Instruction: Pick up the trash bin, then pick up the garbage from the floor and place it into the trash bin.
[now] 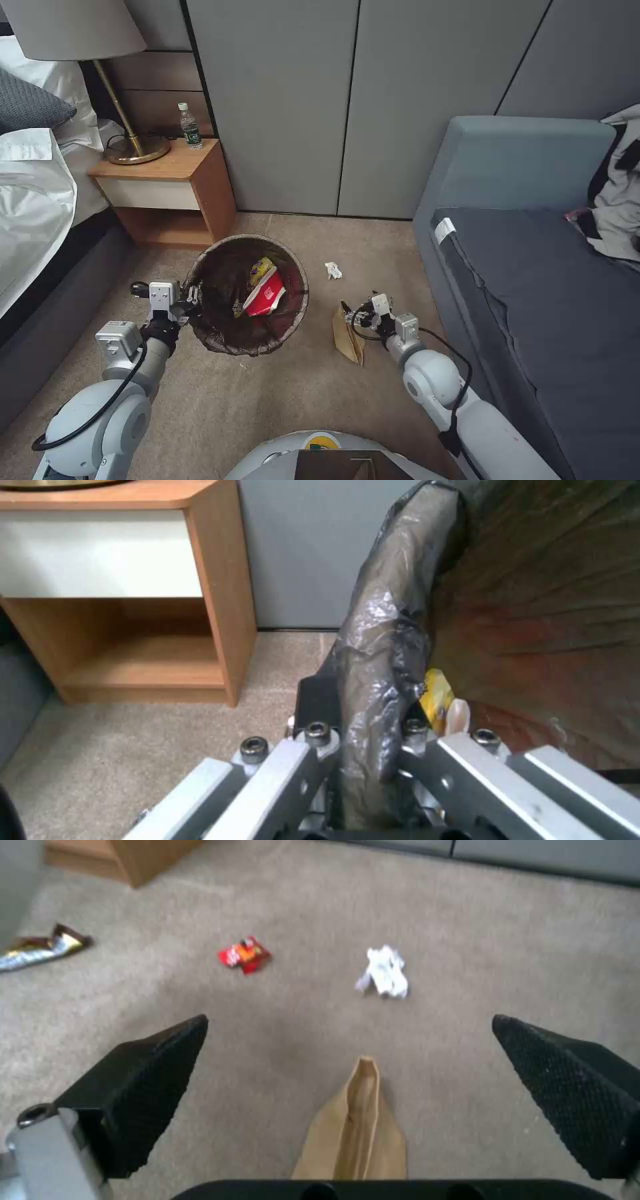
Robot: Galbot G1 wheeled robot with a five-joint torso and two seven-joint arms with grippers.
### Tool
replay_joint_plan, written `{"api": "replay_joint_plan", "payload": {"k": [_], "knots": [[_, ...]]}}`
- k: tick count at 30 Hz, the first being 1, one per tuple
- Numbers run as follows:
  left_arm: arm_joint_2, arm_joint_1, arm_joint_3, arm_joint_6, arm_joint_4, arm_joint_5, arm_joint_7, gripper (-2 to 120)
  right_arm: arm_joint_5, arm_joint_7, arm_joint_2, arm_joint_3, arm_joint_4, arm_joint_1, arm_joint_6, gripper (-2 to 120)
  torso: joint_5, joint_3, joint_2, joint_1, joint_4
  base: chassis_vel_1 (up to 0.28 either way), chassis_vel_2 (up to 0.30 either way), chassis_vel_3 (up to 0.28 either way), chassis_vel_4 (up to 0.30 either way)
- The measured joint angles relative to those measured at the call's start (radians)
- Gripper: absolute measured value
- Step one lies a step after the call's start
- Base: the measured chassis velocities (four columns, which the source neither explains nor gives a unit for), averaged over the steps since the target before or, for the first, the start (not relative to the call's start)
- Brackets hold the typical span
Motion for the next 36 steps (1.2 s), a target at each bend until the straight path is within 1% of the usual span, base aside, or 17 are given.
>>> {"api": "replay_joint_plan", "payload": {"k": [1, 5, 10, 17, 22, 27, 36], "knots": [[0.000, 0.000, 0.000, 0.000, 0.000, 0.000, 0.000, 2, 0.000, 0.000, 0.000, 0.000, 0.000, 0.000, 0.000, 100, 0.0000, 0.000, 0.000, 0.000, 0.0000, 0.000, 0.000, 0.000, 0.000], [0.000, 0.000, 0.000, 0.001, -0.004, -0.001, -0.001, 2, 0.061, 0.001, 0.009, -0.010, -0.068, 0.053, -0.035, 100, 0.0000, 0.000, 0.000, 0.000, 0.0000, 0.000, 0.000, 0.000, 0.000], [-0.002, 0.001, 0.001, 0.002, -0.008, -0.001, -0.001, 2, 0.095, 0.010, 0.018, -0.017, -0.104, 0.075, -0.055, 100, 0.0000, 0.000, 0.000, 0.000, -0.0001, 0.000, 0.000, 0.000, 0.000], [-0.006, 0.002, 0.002, 0.002, -0.014, -0.001, -0.001, 2, 0.086, 0.010, 0.035, -0.027, -0.170, 0.092, -0.050, 100, 0.0000, 0.000, 0.000, 0.000, -0.0001, 0.000, 0.000, 0.000, 0.000], [-0.012, 0.008, 0.007, 0.005, -0.027, 0.001, -0.001, 2, 0.050, 0.019, 0.060, -0.044, -0.235, 0.099, -0.041, 100, 0.0000, 0.000, 0.000, 0.000, -0.0001, 0.000, 0.000, 0.000, 0.000], [-0.017, 0.014, 0.008, 0.006, -0.035, 0.004, -0.001, 2, 0.036, 0.047, 0.072, -0.068, -0.248, 0.091, -0.044, 100, 0.0000, 0.000, 0.000, 0.000, -0.0001, 0.000, 0.000, 0.000, 0.000], [-0.023, 0.019, 0.010, 0.006, -0.044, 0.007, -0.001, 2, 0.007, 0.059, 0.098, -0.098, -0.289, 0.095, -0.037, 100, 0.0000, 0.000, 0.000, 0.000, -0.0001, 0.000, 0.000, 0.000, 0.000]]}}
